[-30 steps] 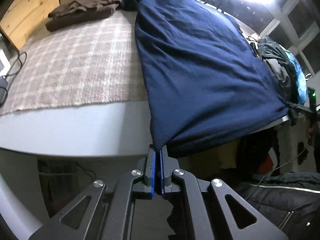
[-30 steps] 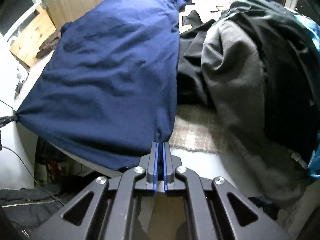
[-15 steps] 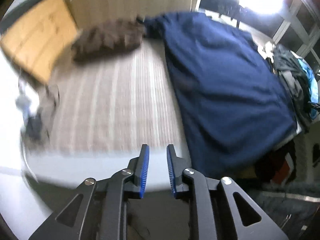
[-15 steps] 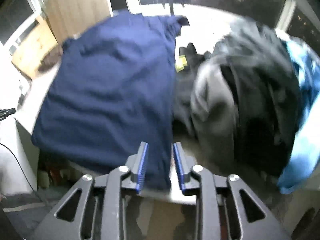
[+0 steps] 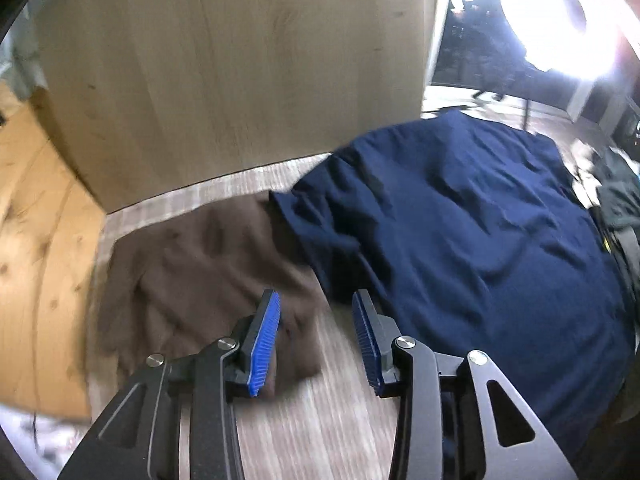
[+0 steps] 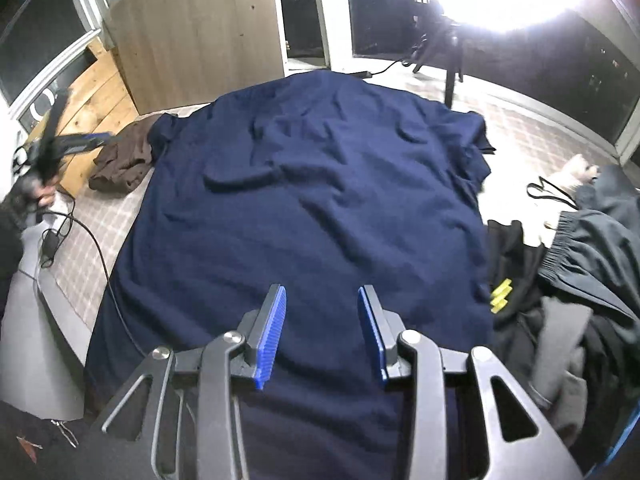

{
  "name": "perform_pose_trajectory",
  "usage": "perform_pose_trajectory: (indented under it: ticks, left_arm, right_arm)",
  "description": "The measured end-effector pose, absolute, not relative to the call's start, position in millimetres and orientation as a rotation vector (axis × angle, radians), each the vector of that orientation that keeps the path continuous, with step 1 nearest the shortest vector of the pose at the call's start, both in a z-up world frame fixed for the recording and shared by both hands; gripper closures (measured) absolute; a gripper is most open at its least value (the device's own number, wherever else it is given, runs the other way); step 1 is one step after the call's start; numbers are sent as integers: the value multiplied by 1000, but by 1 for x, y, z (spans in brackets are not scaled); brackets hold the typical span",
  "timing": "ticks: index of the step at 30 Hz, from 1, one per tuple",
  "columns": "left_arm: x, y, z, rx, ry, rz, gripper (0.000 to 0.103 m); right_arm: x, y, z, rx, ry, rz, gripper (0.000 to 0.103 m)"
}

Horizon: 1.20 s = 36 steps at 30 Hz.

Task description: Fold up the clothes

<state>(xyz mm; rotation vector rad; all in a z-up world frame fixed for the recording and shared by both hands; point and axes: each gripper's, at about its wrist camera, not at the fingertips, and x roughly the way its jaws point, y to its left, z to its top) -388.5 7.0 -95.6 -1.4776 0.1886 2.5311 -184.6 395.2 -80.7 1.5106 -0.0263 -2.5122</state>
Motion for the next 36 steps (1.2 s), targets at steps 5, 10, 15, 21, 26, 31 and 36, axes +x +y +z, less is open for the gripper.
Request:
perform_pose_trajectory:
  ticks: [5, 10, 15, 21, 26, 31, 36]
  left_arm:
    - [-450, 7, -134, -1560, 159, 2477, 67]
    - [-470, 15, -150, -1546, 193, 2462, 69]
    - [-471, 11, -145, -1515, 151, 2438, 101]
    - [-452, -11, -94, -1371, 83, 2520, 101]
    - [-456, -53, -102, -1496, 107, 2626, 101]
    - [-446, -79, -99, -1468, -12, 2691, 90]
    - [-430, -79, -86, -1413, -27, 2618, 72]
  right_arm:
    - [-205, 394, -99, 1569, -103, -2526, 66]
    - [-217, 405, -119, 1655, -186, -2529, 66]
    - [-226, 406, -134, 1706, -200, -2512, 66]
    - [-241, 401, -155, 1771, -152, -2488, 66]
    - [-250, 404, -178, 1850, -103, -2472, 66]
    - [-252, 411, -192, 1913, -102, -2461, 66]
    - [-255, 395, -174, 1848, -136, -2481, 66]
